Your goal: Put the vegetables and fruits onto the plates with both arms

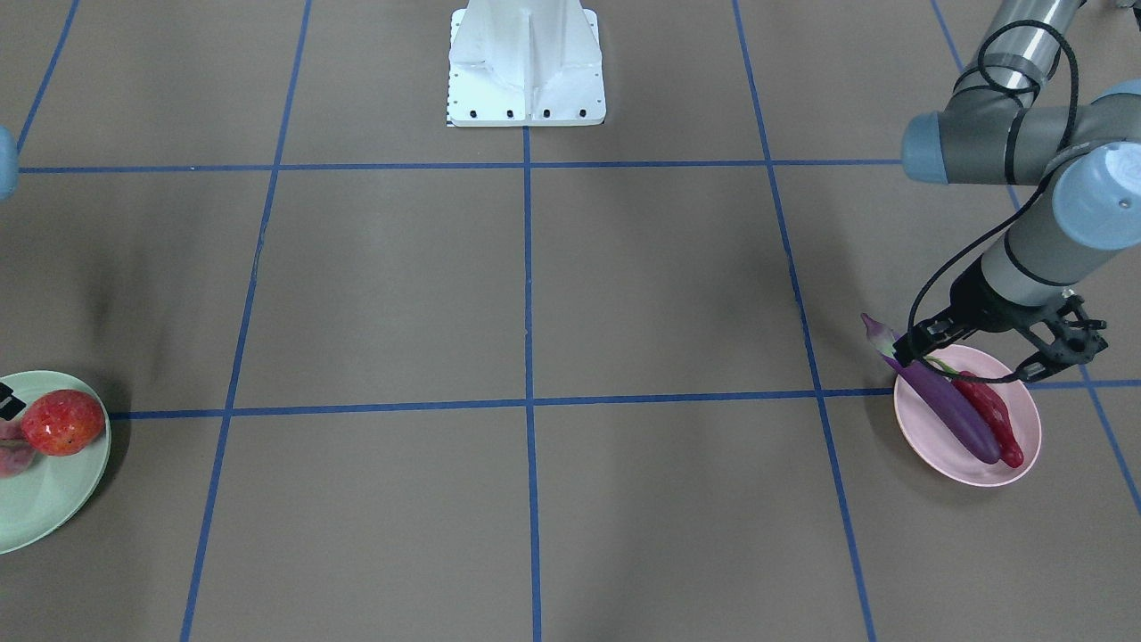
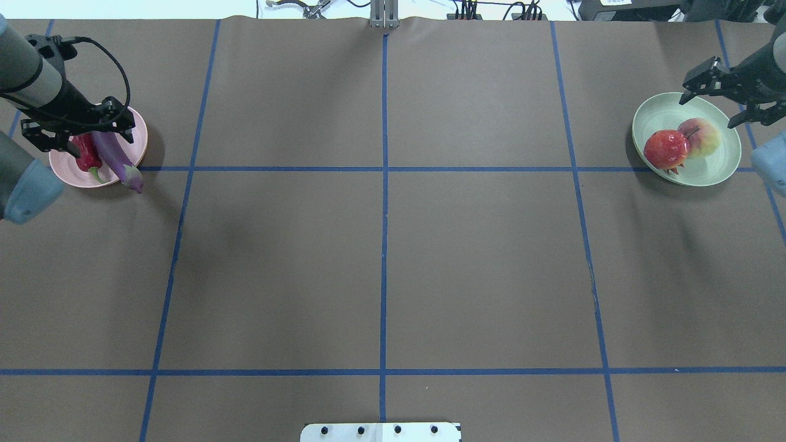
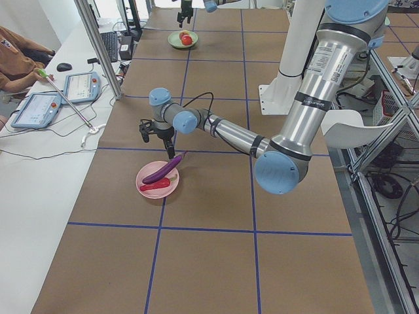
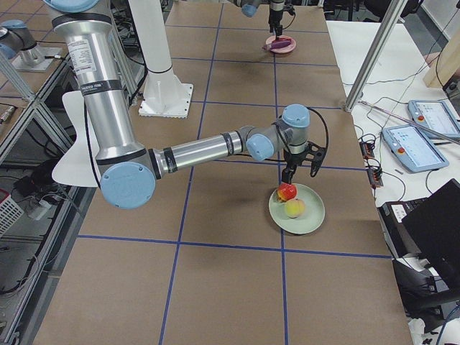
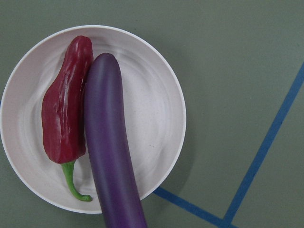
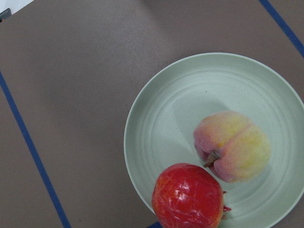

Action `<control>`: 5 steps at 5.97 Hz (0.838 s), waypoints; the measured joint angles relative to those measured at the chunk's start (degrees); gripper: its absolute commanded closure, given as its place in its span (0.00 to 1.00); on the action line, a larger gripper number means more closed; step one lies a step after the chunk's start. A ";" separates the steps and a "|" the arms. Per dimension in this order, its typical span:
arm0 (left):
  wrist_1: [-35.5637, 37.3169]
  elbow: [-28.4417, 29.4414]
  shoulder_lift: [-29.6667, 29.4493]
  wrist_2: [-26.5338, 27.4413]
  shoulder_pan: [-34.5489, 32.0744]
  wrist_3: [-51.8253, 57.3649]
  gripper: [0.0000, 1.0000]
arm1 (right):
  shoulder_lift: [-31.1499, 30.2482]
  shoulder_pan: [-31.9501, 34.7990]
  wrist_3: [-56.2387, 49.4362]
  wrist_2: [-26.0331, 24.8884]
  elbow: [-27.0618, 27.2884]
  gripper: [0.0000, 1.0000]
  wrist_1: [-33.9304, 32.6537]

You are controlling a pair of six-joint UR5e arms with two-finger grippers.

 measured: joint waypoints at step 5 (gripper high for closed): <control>-0.16 -4.51 16.91 -9.14 -17.50 34.88 0.00 | -9.20 11.36 -34.63 9.45 3.70 0.00 -6.63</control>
